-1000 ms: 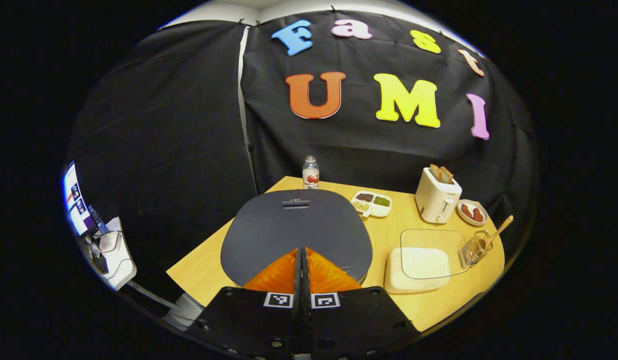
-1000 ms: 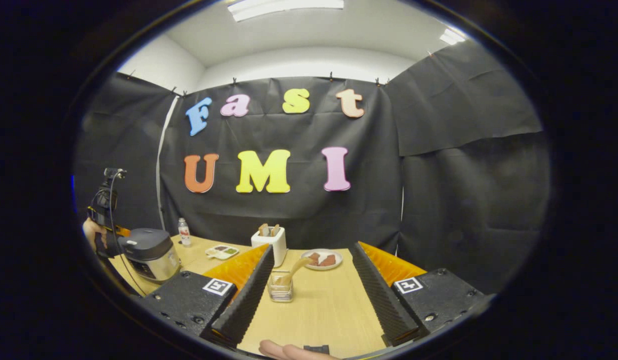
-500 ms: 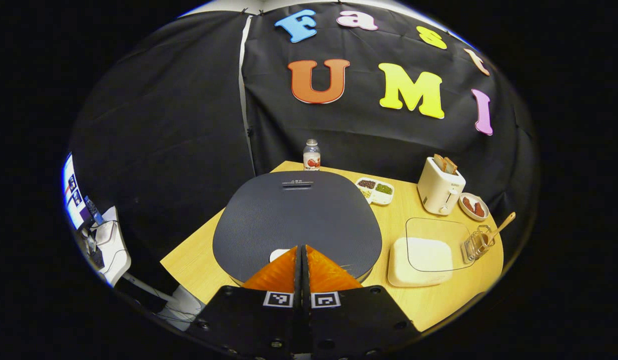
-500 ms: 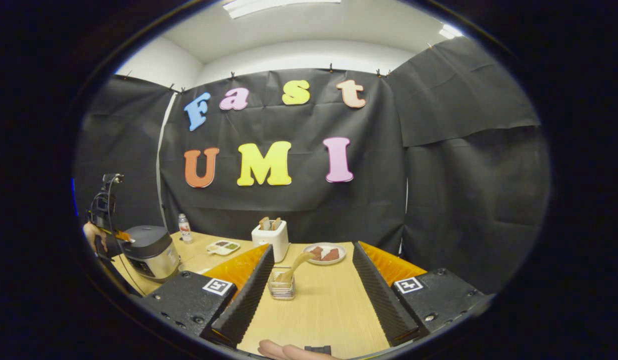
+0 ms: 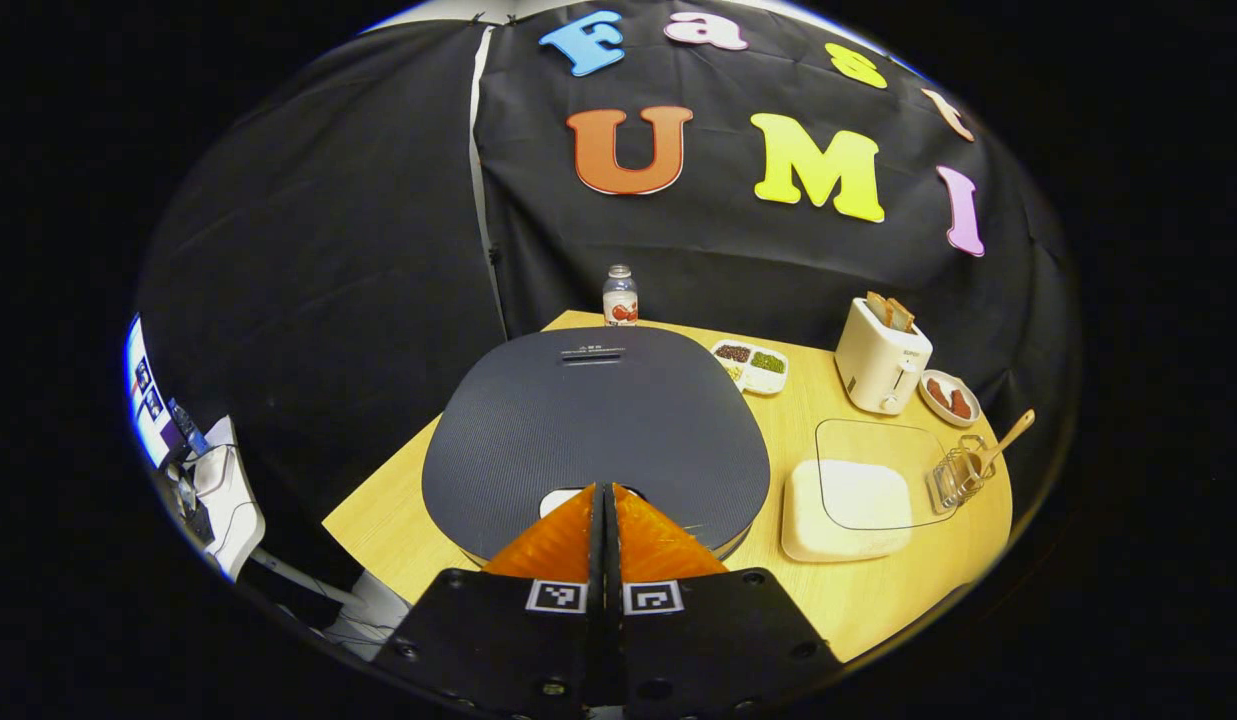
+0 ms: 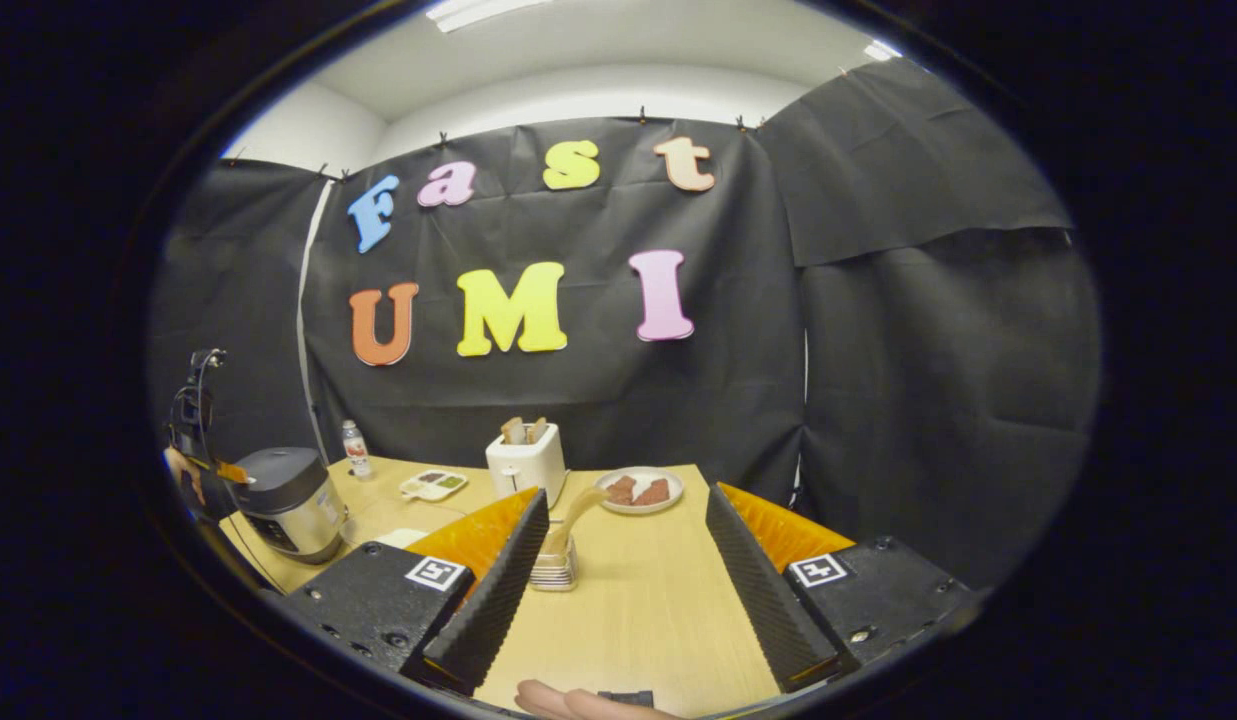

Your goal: Close the left gripper, press the button to open the rice cooker; take a wooden spoon from the chopstick holder with the right hand, scoop a spoonful of rice and pour it into the rice cooker, then put the wooden spoon back into the chopstick holder.

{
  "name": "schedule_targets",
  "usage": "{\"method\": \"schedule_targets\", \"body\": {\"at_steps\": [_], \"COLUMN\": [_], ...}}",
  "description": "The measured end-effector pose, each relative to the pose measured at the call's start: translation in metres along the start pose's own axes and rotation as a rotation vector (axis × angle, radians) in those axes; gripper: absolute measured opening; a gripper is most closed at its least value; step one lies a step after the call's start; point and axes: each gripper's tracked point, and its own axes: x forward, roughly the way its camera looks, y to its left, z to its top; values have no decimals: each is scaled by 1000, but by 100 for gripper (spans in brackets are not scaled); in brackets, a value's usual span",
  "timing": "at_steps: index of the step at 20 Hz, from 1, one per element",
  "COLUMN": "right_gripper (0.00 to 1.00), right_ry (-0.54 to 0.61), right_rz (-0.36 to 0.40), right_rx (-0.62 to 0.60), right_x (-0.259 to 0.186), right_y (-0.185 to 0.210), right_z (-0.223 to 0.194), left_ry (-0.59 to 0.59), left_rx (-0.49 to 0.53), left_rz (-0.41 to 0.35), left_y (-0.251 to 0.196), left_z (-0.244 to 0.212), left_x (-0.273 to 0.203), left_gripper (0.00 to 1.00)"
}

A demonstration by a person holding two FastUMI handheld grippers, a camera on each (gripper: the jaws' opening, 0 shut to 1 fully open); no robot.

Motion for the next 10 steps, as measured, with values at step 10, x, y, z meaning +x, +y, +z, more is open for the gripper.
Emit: {"method": "schedule_targets", "body": {"at_steps": [10], "right_gripper": [96], "right_ry": [-3], "right_rz": [-5], "right_rx": [-72], "right_x": [-7], "right_y": [19], "right_z": [-2], "left_ry": [-349], "left_rx": [-59], "left_rz": [33], "left_y": [0], "left_z": [93], "left_x": [-74], "left_gripper": [0]}}
